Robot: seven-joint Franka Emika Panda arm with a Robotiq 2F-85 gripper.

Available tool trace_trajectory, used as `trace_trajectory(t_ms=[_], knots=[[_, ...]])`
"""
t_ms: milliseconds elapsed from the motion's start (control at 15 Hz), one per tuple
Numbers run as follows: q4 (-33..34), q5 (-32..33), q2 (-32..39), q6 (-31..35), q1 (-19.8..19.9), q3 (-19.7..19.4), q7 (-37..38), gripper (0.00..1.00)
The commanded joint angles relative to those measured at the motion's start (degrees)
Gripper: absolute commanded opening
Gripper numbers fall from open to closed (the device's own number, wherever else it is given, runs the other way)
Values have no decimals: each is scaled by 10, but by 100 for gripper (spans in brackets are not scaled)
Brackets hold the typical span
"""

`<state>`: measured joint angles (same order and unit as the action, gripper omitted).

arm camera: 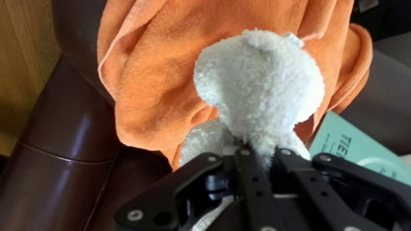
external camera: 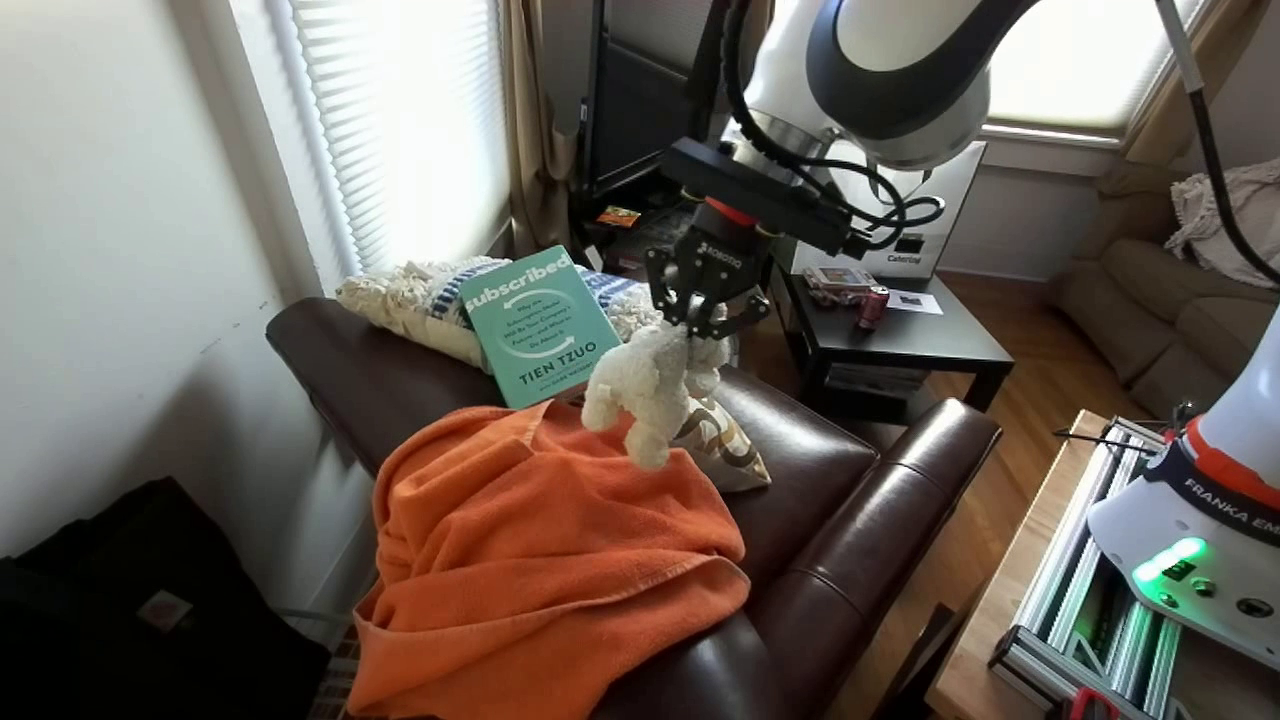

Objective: Pick up the white stuffed toy and put it on the right arm rest of the couch

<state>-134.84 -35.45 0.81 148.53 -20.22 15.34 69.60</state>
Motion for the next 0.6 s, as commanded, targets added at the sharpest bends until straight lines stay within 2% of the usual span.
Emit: trace_trajectory(t_ms=[0,333,400,467,533], knots=[[-130,-45,-129,17,30,-8,31,2],[-265,-75,-278,35,86,-40,44,2],[-197,-61,-196,20,77,-30,27,2],[-213,-60,-215,20,85,-33,24,10],[-214,-60,-219,20,86,-33,24,10]])
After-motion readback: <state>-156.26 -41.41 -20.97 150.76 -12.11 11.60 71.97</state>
